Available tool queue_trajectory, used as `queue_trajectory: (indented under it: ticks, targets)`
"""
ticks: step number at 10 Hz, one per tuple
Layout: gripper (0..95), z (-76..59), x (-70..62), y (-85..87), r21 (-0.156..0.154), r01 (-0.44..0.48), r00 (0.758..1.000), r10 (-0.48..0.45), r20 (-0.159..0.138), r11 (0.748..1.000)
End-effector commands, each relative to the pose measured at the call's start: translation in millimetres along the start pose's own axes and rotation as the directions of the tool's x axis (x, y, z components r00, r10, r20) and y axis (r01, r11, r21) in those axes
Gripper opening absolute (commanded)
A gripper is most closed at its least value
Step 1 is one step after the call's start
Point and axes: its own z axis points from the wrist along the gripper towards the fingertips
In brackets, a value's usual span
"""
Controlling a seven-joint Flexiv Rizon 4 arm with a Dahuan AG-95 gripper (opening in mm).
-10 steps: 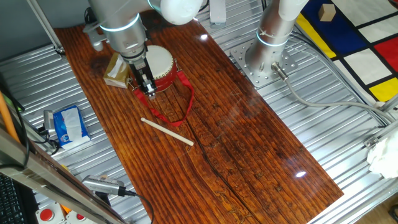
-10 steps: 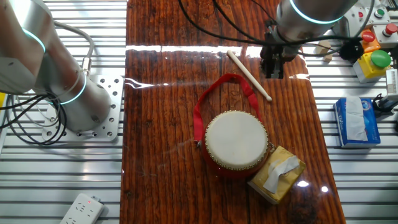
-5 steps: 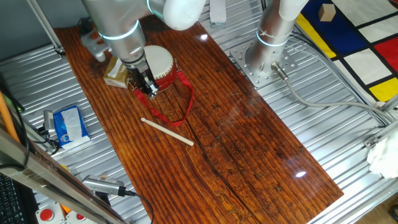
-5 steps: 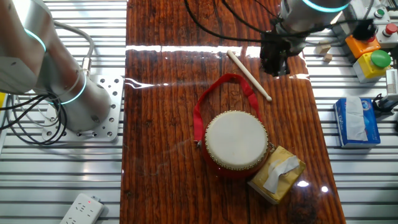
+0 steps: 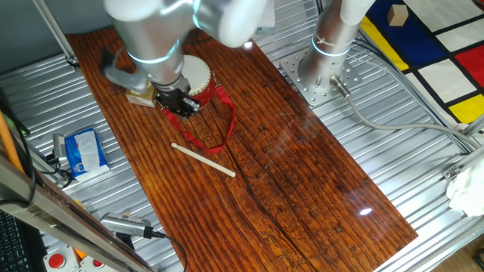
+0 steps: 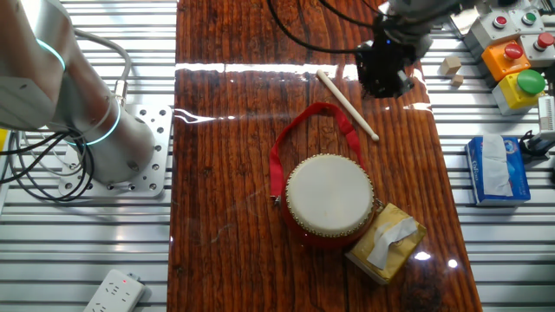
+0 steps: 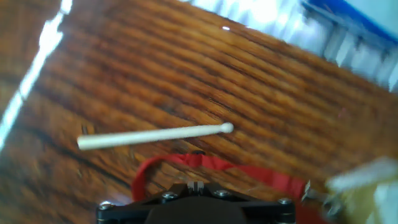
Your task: Play the drum
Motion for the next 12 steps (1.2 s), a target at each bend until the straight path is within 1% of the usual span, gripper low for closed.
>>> queue_trajectory:
  ticks: [1, 8, 9, 11, 12]
  targets:
    - [0.0, 0.1, -0.1, -0.8, 0.103, 0.330, 0.944, -0.326, -0.050, 0.938]
    - [0.0, 0.1, -0.1, -0.8, 0.105, 0.317, 0.948, -0.313, -0.054, 0.943]
    - [0.0, 0.1, -0.1, -0.8, 0.105, 0.299, 0.954, -0.295, -0.053, 0.948]
    - [0.0, -1.7, 7.0, -8.3, 0.099, 0.277, 0.961, -0.274, -0.038, 0.956]
    - [0.0, -3.9, 9.4, -10.2, 0.080, 0.212, 0.977, -0.209, -0.046, 0.974]
